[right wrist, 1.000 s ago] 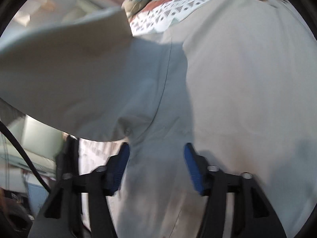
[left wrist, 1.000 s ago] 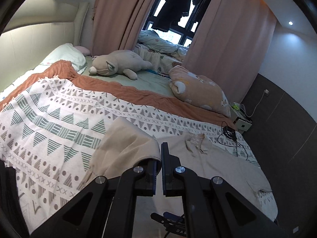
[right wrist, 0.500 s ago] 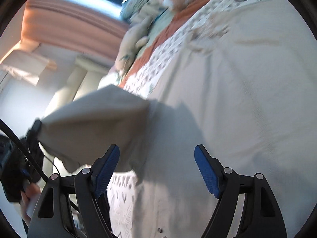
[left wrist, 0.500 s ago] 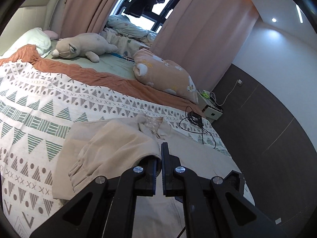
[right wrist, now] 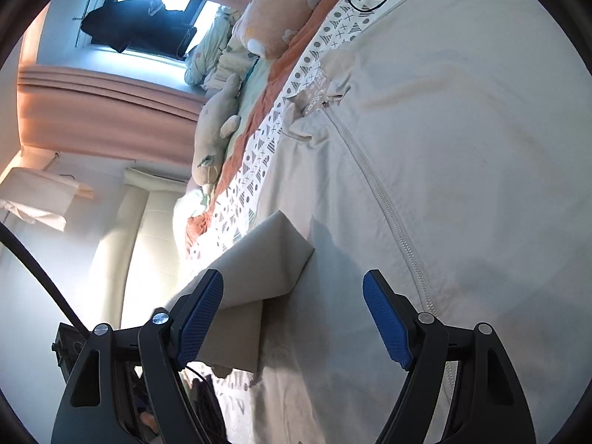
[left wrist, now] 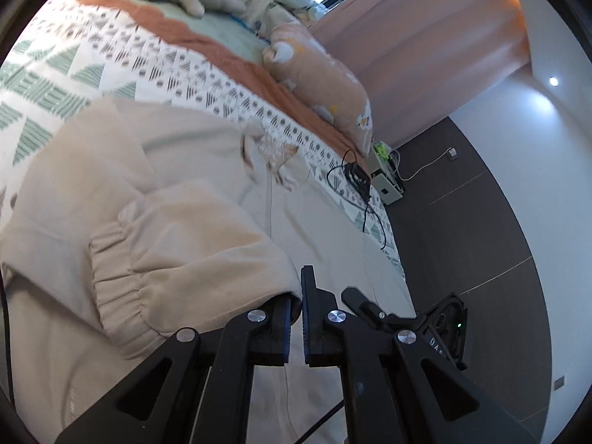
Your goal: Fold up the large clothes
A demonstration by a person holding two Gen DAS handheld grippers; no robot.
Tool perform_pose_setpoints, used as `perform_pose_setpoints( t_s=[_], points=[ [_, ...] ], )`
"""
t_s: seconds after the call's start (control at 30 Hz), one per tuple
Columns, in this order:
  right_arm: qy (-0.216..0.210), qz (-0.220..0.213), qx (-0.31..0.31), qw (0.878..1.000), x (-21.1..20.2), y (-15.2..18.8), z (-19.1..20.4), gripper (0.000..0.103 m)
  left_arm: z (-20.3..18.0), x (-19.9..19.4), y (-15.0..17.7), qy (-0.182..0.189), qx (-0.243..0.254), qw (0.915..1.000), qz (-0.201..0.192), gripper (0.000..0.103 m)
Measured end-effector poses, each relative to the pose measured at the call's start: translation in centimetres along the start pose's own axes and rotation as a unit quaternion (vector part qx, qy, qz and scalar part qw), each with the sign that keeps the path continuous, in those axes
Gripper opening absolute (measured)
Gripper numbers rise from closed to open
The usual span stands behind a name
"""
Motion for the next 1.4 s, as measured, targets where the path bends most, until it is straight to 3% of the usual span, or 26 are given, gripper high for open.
perform_pose_setpoints(
  t_s=[0.1,0.23,0.3,0.33,0.37,0.4,0.43,0.53,0.83,0.93,1.1,1.2,1.4],
  points=[
    [0.013,0.001,-0.019,1.000,-1.4,0.2,0.4,0.077,0.9,-0.2,0.9,0.009,-0.038,0.9992,0.002,0.006],
    [0.023,-0.019,-0.040,0.999,-3.4,-0.1,1.2,0.077,1.4,-2.2,1.2,-0.033,-0.043,0.9985,-0.006,0.007],
    [0.020,-0.033,-0.048,0.998,-4.4,0.2,1.8,0.077,1.8,-3.7,1.4,-0.033,-0.053,0.9977,-0.027,0.021],
    [0.020,-0.040,-0.056,0.997,-4.7,0.1,2.4,0.077,2.1,-4.4,1.4,-0.030,-0.057,0.9975,-0.031,0.046],
    [0.021,-0.044,-0.064,0.997,-4.9,0.3,2.8,0.077,2.4,-5.1,1.4,-0.023,-0.062,0.9970,-0.039,0.084],
    [0.022,-0.045,-0.073,0.996,-5.0,0.7,3.1,0.077,2.5,-6.0,1.3,-0.015,-0.067,0.9964,-0.051,0.100],
    [0.022,-0.045,-0.083,0.995,-5.0,1.0,3.5,0.077,3.0,-6.6,1.1,-0.012,-0.068,0.9955,-0.064,0.103],
    [0.025,-0.044,-0.112,0.992,-5.0,2.1,4.7,0.077,4.0,-8.1,0.6,-0.015,-0.056,0.9954,-0.077,0.103],
    [0.022,-0.040,-0.174,0.984,-4.0,4.6,8.3,0.077,9.4,-14.7,-1.4,-0.047,-0.110,0.9826,-0.141,0.103],
    [0.025,-0.031,-0.199,0.979,-3.4,6.0,9.4,0.077,11.2,-16.6,-1.7,-0.080,-0.104,0.9783,-0.160,0.103],
    [0.046,0.007,-0.242,0.969,-1.1,8.6,10.6,0.077,13.4,-19.5,-2.3,-0.137,-0.054,0.9686,-0.200,0.103],
    [0.077,0.041,-0.284,0.955,1.4,10.9,11.4,0.077,14.9,-20.8,-2.7,-0.142,-0.048,0.9661,-0.210,0.103],
    [0.141,0.070,-0.365,0.918,5.7,14.8,12.0,0.077,17.1,-21.0,-3.4,-0.154,-0.049,0.9657,-0.203,0.103]
  ],
)
Point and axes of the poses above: each gripper's, at about its wrist camera, not at the fingertips, and x roughly the way its jaws point, z to its left, y to its underside, the point moved 5 cm from there along x, roughly the way its jaws point, and after that the axes turned 6 degrees about -z, right-handed, at the moved point
